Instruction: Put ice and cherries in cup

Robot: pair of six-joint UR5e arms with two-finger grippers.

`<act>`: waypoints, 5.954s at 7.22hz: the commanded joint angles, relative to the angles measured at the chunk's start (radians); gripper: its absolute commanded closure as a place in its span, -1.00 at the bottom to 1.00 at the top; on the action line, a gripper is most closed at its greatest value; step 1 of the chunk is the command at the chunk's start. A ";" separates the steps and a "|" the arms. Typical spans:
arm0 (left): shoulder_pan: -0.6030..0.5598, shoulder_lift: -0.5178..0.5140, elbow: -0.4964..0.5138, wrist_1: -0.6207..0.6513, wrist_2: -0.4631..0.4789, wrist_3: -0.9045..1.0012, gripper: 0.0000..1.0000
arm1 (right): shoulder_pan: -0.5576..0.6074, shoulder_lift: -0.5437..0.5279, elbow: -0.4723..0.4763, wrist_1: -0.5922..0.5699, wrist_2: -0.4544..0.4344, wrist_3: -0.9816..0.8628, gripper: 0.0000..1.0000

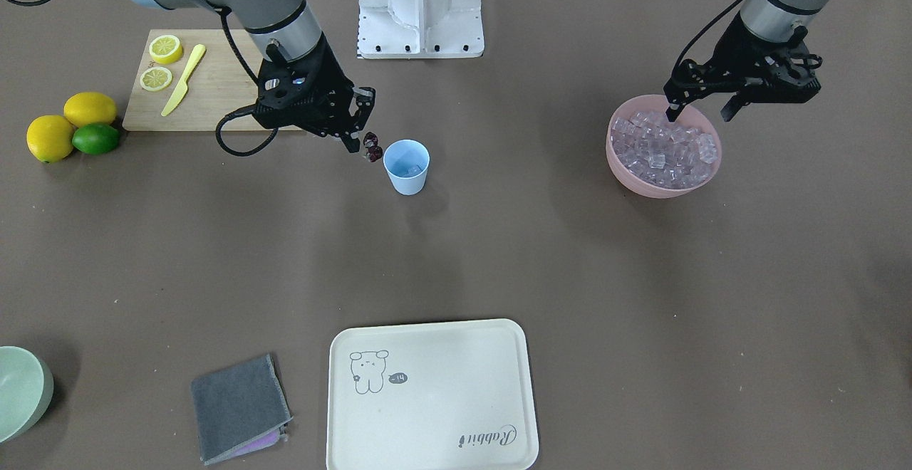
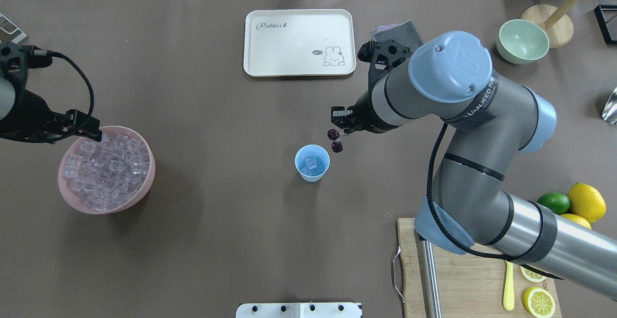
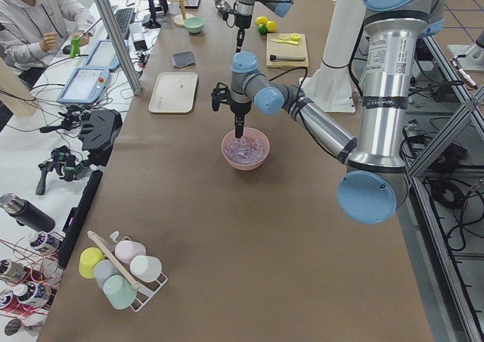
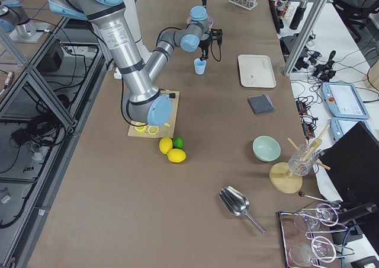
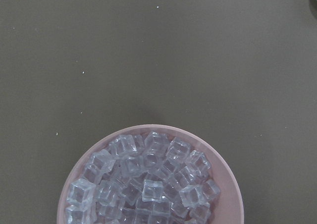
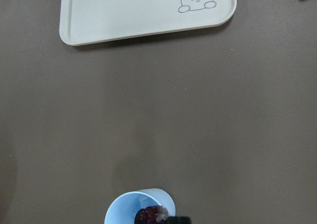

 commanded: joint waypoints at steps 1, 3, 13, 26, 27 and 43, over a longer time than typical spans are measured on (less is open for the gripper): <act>-0.002 0.038 -0.001 0.000 0.001 0.024 -0.92 | -0.052 0.025 -0.003 -0.014 -0.069 0.002 1.00; -0.009 0.038 -0.005 0.000 0.001 0.025 -0.93 | -0.069 0.045 -0.032 -0.011 -0.087 0.002 1.00; -0.220 0.134 0.030 0.005 -0.066 0.347 -0.93 | 0.168 -0.147 0.141 -0.240 0.078 -0.330 -1.00; -0.646 0.356 0.203 -0.020 -0.249 0.849 -0.95 | 0.899 -0.665 -0.078 -0.238 0.485 -1.550 -1.00; -0.646 0.356 0.200 -0.018 -0.250 0.846 -0.95 | 0.899 -0.664 -0.076 -0.237 0.495 -1.547 -1.00; -0.647 0.336 0.231 -0.021 -0.250 0.844 -0.95 | 0.899 -0.670 -0.081 -0.237 0.497 -1.550 -1.00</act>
